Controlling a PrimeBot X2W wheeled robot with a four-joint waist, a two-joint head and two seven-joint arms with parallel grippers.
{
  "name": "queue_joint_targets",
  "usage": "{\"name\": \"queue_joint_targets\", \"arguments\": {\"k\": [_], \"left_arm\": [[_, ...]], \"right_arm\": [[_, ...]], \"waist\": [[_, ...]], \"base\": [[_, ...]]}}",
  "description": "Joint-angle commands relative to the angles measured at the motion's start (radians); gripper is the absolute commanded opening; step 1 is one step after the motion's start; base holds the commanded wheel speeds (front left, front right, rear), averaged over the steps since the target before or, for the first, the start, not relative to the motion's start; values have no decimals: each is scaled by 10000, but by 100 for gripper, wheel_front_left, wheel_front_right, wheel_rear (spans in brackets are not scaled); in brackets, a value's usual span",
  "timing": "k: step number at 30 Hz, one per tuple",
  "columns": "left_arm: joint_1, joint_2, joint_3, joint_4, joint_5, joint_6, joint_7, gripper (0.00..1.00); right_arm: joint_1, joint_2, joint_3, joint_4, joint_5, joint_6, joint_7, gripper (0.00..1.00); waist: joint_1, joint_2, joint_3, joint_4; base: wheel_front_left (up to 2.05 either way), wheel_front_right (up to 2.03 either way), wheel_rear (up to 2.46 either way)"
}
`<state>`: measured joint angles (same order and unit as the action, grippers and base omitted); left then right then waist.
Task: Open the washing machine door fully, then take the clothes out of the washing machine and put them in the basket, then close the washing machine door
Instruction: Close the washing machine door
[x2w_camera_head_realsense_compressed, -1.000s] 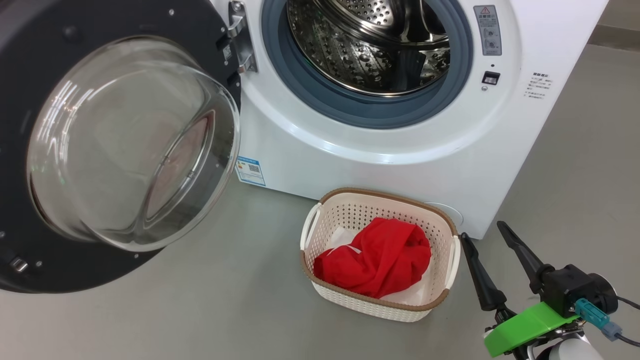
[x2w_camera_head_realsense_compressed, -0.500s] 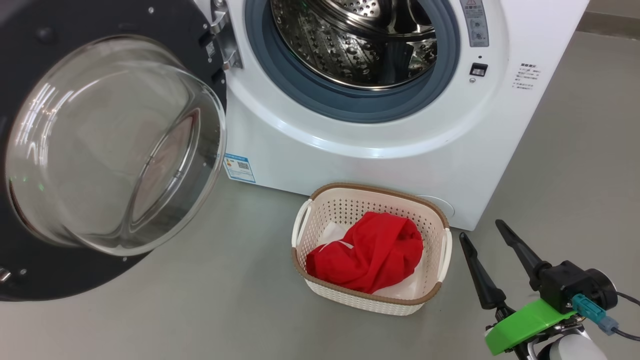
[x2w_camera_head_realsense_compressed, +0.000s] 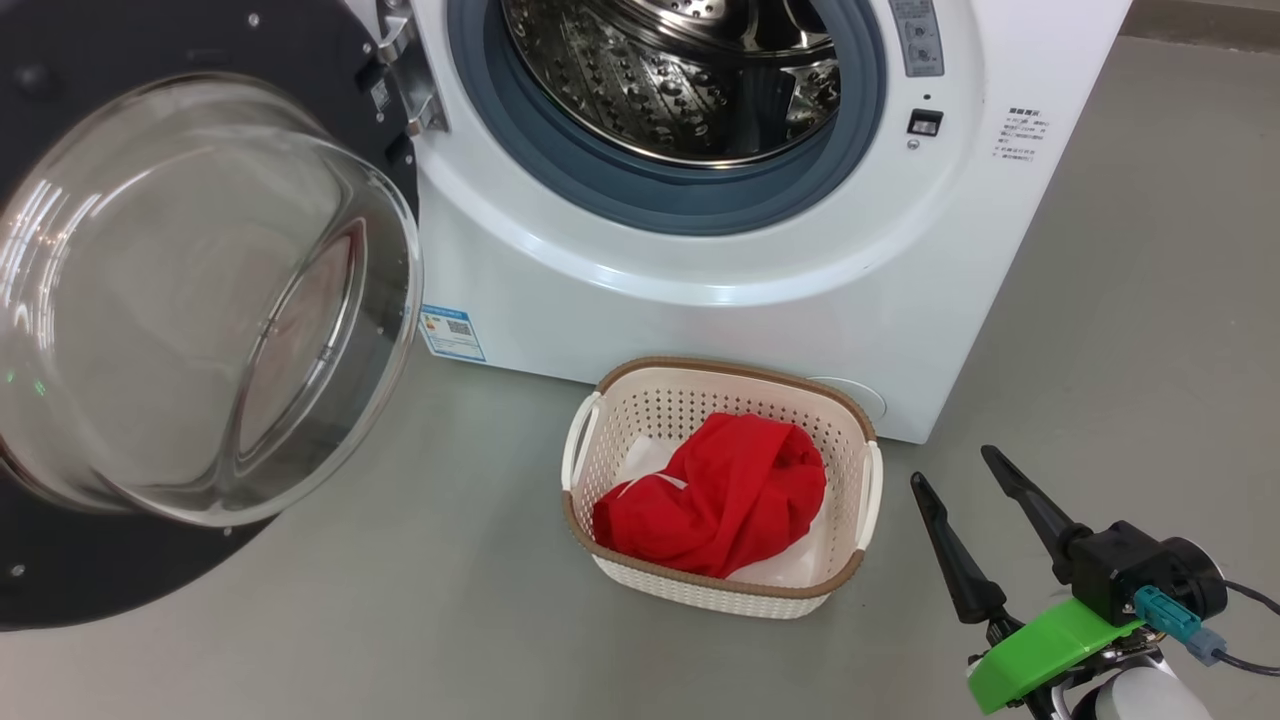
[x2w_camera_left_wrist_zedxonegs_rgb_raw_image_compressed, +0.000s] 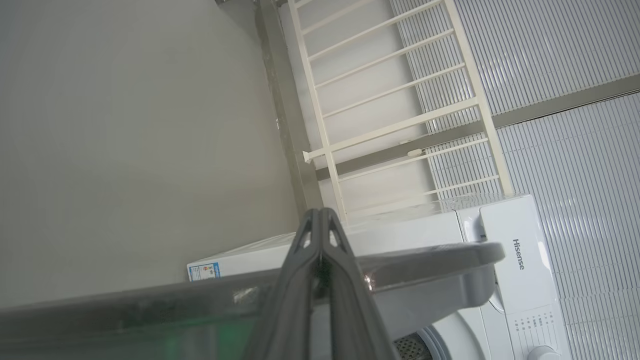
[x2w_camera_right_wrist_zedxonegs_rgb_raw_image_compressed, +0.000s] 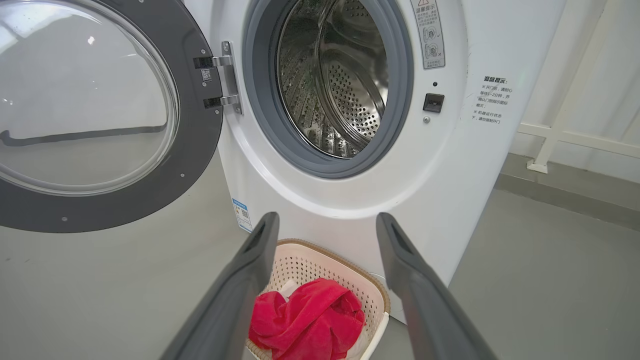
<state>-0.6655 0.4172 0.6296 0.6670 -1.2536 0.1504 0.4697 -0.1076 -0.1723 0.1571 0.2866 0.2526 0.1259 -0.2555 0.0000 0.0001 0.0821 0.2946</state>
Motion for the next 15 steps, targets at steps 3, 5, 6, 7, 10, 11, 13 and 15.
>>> {"name": "queue_joint_targets", "arguments": {"k": [3, 5, 6, 7, 10, 11, 13, 15], "left_arm": [[125, 422, -177, -563, -83, -269, 630, 0], [354, 355, -267, -735, -54, -328, 788, 0], [459, 305, -301, -823, -48, -348, 847, 0], [542, 242, -305, -912, -73, -352, 896, 0], [814, 42, -308, -1195, -134, -321, 1023, 0], [890, -31, -300, -1293, -176, -302, 1077, 0], [1026, -182, -275, -1516, -287, -247, 1217, 0], [1177, -294, -274, -1786, -340, -219, 1315, 0]], "right_arm": [[-427, -123, 243, -183, 125, 48, -63, 100], [-436, -113, 237, -163, 131, 48, -63, 100], [-436, -109, 233, -153, 133, 48, -63, 100], [-434, -102, 225, -146, 135, 48, -63, 100], [-408, -53, 215, -134, 124, 48, -63, 100], [-400, -32, 214, -133, 119, 48, -63, 100], [-385, 1, 217, -125, 117, 48, -63, 100], [-383, 20, 226, -117, 121, 48, -63, 100]], "waist": [[0, -1, 49, -51], [0, -1, 62, -65], [0, -1, 65, -67], [0, -1, 66, -64], [0, -1, 55, -56], [0, -1, 50, -51], [0, -1, 26, -36], [0, -1, 9, -25]], "base": [[0, 0, 0], [0, 0, 0], [0, 0, 0], [0, 0, 0], [0, 0, 0], [0, 0, 0], [0, 0, 0], [0, 0, 0]]}}
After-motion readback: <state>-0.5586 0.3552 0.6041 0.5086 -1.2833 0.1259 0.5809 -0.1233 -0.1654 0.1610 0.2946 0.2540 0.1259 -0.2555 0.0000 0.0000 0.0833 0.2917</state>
